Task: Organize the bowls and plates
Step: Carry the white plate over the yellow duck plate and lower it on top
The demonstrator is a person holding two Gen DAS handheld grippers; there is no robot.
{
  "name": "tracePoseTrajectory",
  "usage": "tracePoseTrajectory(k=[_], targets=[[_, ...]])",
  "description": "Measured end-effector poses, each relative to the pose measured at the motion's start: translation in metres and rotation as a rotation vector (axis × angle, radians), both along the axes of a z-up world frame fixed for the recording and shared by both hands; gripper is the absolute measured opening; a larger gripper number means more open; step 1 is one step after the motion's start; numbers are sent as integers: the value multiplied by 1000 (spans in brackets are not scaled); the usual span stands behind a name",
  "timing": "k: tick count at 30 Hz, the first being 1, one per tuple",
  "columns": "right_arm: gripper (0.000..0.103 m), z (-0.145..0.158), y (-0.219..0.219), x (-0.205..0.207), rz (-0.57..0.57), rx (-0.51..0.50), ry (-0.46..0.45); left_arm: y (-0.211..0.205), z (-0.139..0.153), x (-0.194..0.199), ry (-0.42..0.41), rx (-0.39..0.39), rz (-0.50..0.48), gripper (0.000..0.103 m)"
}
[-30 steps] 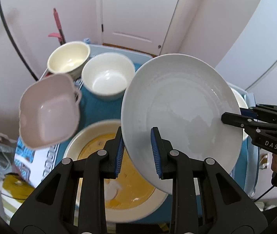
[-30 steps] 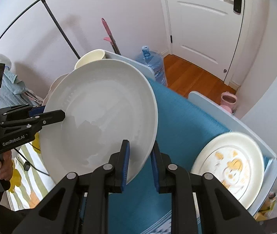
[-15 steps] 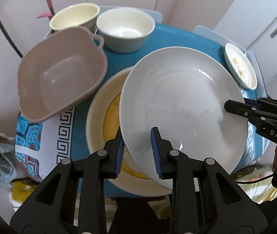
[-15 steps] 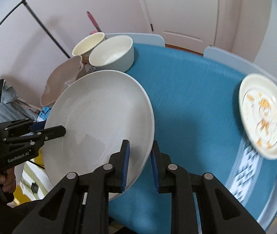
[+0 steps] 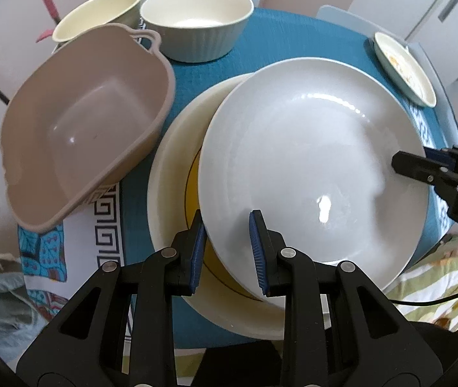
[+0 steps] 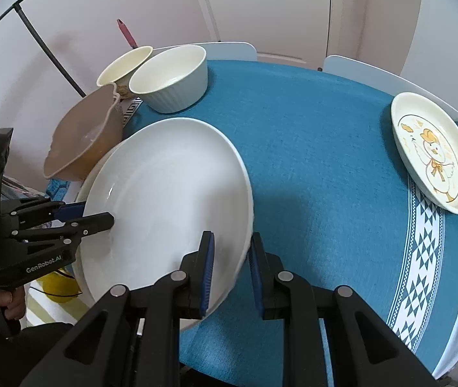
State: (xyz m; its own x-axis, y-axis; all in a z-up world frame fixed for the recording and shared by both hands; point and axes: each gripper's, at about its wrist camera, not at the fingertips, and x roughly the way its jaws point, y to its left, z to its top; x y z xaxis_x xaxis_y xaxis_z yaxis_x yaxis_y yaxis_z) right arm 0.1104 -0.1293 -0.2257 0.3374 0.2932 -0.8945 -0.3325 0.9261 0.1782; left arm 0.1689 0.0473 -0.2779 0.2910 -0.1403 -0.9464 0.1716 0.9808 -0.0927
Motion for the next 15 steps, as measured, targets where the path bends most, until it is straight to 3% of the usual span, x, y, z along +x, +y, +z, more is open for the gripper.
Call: tracePoseTrajectory(k=[15], targets=[[20,-9,27,-6,48,-126,-26,-18,2,4,-54,168,-69,24]])
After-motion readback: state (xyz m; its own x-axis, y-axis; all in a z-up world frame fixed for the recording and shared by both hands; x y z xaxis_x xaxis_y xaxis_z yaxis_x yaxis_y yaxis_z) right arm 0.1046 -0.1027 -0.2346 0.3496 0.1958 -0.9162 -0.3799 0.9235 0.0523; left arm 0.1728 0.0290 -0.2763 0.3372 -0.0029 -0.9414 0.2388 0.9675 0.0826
